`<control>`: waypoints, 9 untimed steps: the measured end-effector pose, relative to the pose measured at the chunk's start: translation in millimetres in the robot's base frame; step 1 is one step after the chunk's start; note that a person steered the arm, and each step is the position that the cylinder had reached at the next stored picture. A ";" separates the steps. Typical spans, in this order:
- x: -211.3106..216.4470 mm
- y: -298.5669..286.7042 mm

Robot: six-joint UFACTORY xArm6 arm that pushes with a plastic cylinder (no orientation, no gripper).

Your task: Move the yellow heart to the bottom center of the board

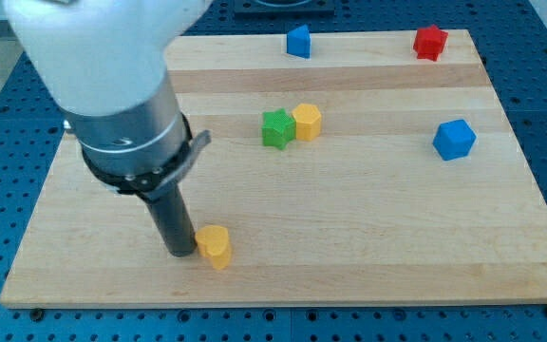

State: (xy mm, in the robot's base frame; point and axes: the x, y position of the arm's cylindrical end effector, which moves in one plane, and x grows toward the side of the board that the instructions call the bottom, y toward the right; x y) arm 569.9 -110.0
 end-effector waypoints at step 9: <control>10.6 79.6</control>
